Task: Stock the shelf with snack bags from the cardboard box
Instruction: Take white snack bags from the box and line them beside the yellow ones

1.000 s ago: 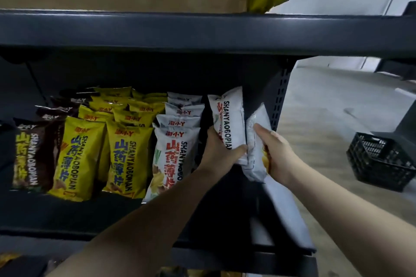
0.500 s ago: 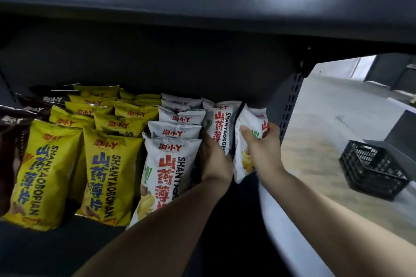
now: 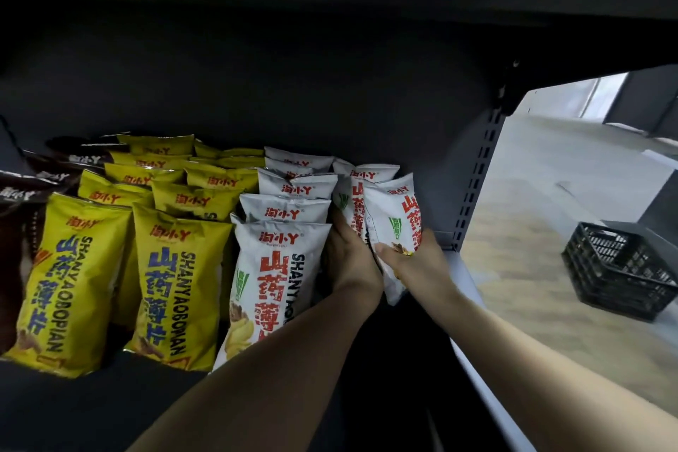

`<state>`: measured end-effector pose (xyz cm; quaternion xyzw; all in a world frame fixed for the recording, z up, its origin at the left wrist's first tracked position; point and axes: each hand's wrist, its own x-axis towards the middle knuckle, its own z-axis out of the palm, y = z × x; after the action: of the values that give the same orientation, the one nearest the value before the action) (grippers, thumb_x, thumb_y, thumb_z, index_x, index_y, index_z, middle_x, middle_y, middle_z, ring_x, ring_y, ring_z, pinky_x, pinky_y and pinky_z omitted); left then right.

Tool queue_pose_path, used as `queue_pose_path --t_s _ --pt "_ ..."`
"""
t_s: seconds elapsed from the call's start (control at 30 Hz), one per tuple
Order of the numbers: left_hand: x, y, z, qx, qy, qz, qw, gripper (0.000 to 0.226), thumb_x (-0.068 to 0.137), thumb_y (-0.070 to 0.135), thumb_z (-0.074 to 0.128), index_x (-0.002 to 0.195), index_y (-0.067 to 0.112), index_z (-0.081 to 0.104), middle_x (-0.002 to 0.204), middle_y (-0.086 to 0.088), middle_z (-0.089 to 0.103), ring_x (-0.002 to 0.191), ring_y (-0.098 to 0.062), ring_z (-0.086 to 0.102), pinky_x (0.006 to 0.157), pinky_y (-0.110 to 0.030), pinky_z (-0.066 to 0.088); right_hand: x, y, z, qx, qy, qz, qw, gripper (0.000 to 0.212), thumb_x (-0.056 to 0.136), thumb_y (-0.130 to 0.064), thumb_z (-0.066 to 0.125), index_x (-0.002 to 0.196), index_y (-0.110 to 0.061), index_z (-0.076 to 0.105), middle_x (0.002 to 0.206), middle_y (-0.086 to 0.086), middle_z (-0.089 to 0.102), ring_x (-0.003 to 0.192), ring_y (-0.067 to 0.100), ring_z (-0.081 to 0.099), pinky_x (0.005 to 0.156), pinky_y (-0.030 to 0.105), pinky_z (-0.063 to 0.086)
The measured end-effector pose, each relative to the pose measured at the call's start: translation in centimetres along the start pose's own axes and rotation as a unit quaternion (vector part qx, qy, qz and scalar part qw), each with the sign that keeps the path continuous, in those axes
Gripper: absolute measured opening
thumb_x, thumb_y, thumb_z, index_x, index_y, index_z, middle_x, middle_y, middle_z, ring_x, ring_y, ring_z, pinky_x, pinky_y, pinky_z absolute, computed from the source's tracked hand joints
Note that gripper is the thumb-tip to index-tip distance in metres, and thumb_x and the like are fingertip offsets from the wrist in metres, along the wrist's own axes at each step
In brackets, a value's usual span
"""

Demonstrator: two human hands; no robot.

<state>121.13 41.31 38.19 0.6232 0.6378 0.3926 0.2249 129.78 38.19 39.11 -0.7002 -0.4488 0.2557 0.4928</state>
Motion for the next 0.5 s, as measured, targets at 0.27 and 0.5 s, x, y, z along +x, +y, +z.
queue_pose_path --t_s 0.27,0.5 --pt "-5.2 1.6 -2.9 -0.028 0.038 0.126 0.991 0.067 0.089 0.027 0.050 0.148 0.012 0.020 0.145 -0.006 0.038 0.134 -0.020 0.039 0.110 -0.030 0.032 -1.9 -2.1 -1.2 0.142 0.075 -0.040 0.986 0.035 0.084 -0.026 0.071 0.106 -0.014 0.046 0.107 0.003 0.063 0.098 0.019 0.062 0.079 0.026 0.045" --pt "-6.5 1.0 -4.2 0.024 -0.094 0.157 0.983 0.083 0.085 0.046 0.047 0.149 0.019 0.003 0.147 -0.002 0.030 0.137 -0.021 0.029 0.110 -0.043 0.029 -3.6 -2.8 -0.5 0.091 -0.044 -0.047 0.994 0.073 0.064 -0.069 0.062 0.122 -0.026 0.048 0.121 -0.001 0.060 0.119 0.019 0.055 0.103 0.042 0.045"
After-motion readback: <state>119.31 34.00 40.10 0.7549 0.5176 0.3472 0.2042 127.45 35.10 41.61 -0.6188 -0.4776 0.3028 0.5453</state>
